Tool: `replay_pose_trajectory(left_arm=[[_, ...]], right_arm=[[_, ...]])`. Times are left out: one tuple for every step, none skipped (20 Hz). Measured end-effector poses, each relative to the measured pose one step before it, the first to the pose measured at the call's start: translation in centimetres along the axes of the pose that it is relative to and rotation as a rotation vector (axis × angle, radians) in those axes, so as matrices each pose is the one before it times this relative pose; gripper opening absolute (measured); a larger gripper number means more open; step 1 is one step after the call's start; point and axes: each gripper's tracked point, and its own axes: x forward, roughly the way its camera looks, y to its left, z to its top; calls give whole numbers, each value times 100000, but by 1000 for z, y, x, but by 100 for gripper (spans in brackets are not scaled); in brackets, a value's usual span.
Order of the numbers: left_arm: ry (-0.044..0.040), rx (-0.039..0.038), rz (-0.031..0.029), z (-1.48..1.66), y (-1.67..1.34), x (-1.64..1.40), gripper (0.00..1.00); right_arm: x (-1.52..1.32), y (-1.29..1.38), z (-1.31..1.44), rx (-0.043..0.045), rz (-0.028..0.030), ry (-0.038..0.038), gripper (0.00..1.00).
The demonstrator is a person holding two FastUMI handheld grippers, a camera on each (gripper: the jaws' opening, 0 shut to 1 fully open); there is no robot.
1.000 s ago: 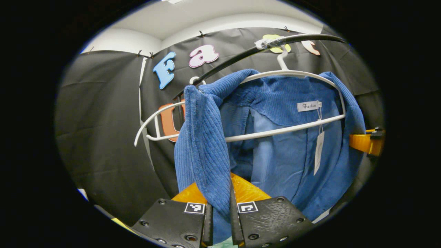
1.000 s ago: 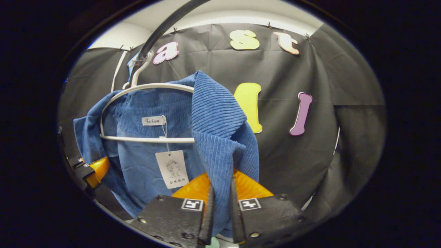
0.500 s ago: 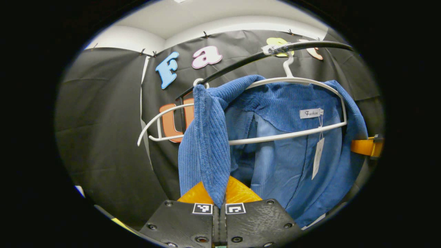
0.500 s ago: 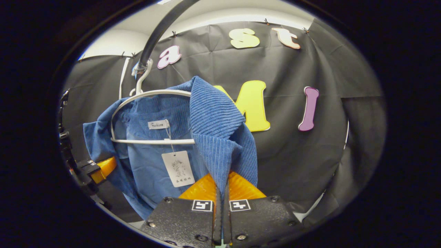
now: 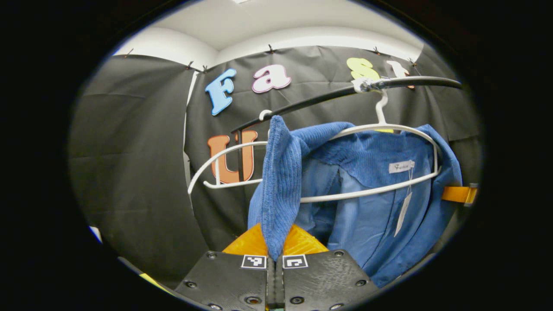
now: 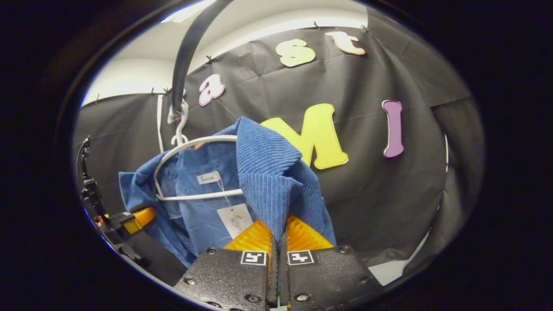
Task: Grasp the clothes on the hanger with both hands and then place them into the laundry hamper below.
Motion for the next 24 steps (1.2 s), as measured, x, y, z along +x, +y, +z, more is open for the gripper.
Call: replay_pose_trajectory(left_arm=[[-1016,-318,292,516,170,76,0],[-655,-90,399,388,279,114,4],[-90,-249,357,152,98,72,0],[-334,-547,316,319,153,60,0],[-128,-446,221,171,-4,110,0],[-44,-227,320,208,166,241,0],[-181,105,142,149,52,180,0],[-286,568,289,142,1,118,4],[-362,613,112,239,14,166,0],[-280,242,-11,224,26,74,0],[-656,-272,-159,377,-25,205,0],[-226,-527,148,318,1,360,0],[83,-723,-4,199,-91,251,0],[-56,-855,141,192,178,152,0],[-94,-732,2,170,51,192,0],[-233,-394,233,287,205,192,0],[161,127,-48,138,96,223,0],[-66,427,277,150,124,108,0],[-11,298,94,160,128,170,0],[-189,-24,307,233,297,231,0],[-355,-496,178,273,240,203,0],[-201,-649,501,174,213,130,0],[-191,-748,483,269,248,316,0],[23,-309,572,55,146,266,0]], right_arm=[[-157,24,447,3614,1649,-1391,5],[-128,97,314,2265,1330,-553,5],[120,1,141,1445,1855,221,5],[195,-35,217,1217,1957,-184,5],[143,-165,145,-586,406,807,5],[2,-569,343,-1973,-611,-277,5],[8,-308,382,-1960,-245,-376,5],[-104,98,-227,-1700,35,1277,5],[-47,135,59,-1255,707,27,4],[70,-108,299,-921,20,-246,5],[1,141,273,1828,1988,-1187,5],[359,-53,400,714,-118,-223,5],[94,-6,118,1249,384,533,5],[402,288,-100,2370,1680,128,5],[262,126,365,2903,1617,-464,5],[238,-27,279,2893,1407,116,5],[292,-114,558,3026,1868,-764,5],[172,-77,489,3273,2117,-499,5],[111,21,368,2852,2584,-133,5],[-210,-160,289,2341,1878,-889,5],[-5,-320,439,1908,1143,-357,5],[52,-325,569,2292,964,-743,4],[121,-209,275,2565,1484,-43,4],[-231,-110,128,2524,644,39,5]])
